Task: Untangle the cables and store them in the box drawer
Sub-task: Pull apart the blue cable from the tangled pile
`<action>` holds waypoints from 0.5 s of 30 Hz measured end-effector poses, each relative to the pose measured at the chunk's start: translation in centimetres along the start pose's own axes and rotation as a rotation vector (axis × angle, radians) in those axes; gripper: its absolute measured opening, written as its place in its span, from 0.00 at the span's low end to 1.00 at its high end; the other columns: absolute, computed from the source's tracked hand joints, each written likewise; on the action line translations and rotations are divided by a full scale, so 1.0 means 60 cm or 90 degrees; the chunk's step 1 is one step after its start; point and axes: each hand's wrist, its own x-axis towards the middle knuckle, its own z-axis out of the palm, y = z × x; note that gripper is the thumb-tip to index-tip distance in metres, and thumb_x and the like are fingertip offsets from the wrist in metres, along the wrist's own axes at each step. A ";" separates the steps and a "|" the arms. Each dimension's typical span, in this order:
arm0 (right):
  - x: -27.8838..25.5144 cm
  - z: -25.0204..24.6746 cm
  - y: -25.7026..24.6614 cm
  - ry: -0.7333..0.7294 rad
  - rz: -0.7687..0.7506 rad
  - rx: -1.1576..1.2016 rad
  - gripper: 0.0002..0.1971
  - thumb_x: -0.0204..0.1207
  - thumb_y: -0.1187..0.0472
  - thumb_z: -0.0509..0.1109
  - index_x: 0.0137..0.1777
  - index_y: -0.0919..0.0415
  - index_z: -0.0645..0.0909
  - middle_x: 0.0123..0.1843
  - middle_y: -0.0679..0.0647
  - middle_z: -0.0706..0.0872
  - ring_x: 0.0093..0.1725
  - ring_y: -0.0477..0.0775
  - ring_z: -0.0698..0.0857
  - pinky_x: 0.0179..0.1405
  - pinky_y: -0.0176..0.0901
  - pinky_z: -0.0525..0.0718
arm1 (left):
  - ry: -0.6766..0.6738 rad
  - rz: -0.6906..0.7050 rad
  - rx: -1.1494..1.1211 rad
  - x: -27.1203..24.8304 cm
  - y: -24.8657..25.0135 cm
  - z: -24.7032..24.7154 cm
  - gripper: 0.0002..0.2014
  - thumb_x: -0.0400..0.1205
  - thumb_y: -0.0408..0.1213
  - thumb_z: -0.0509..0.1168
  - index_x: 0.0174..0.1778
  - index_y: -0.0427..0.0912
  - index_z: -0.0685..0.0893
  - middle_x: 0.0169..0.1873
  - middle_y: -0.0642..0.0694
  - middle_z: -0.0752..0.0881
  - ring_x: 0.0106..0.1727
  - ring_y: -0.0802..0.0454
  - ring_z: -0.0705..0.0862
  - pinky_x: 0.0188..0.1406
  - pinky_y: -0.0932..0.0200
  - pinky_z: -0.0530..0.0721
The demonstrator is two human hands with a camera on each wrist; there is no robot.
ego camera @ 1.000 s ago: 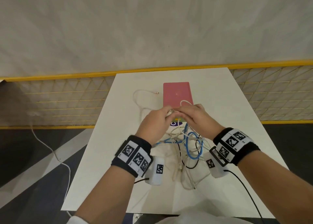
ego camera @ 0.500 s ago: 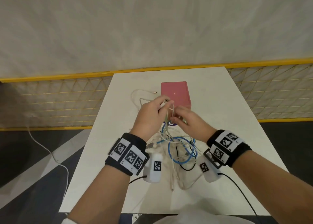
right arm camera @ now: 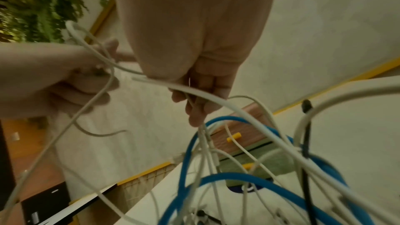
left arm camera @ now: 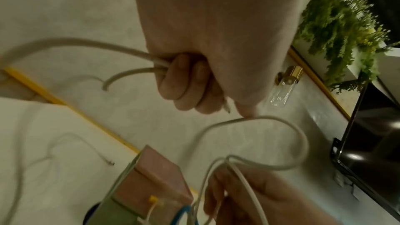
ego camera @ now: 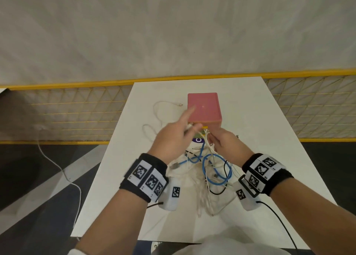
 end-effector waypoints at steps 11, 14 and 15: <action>-0.003 -0.033 -0.046 0.081 -0.089 -0.122 0.18 0.82 0.47 0.54 0.65 0.46 0.80 0.65 0.44 0.84 0.55 0.50 0.86 0.42 0.48 0.86 | -0.004 -0.092 -0.160 0.006 -0.025 0.003 0.10 0.82 0.55 0.63 0.50 0.57 0.85 0.35 0.56 0.86 0.36 0.61 0.83 0.35 0.65 0.77; 0.005 -0.036 -0.059 0.088 -0.084 -0.081 0.13 0.83 0.51 0.59 0.60 0.50 0.82 0.54 0.46 0.87 0.47 0.47 0.86 0.41 0.49 0.85 | -0.083 -0.067 -0.076 0.006 -0.015 0.009 0.10 0.81 0.53 0.67 0.37 0.56 0.84 0.28 0.57 0.82 0.28 0.63 0.78 0.28 0.67 0.71; 0.007 -0.038 -0.059 0.091 -0.069 -0.052 0.10 0.82 0.52 0.61 0.56 0.52 0.82 0.47 0.45 0.87 0.41 0.41 0.83 0.39 0.45 0.82 | -0.086 -0.067 -0.036 0.006 -0.017 0.007 0.12 0.82 0.51 0.66 0.36 0.51 0.85 0.27 0.53 0.82 0.27 0.59 0.77 0.27 0.62 0.72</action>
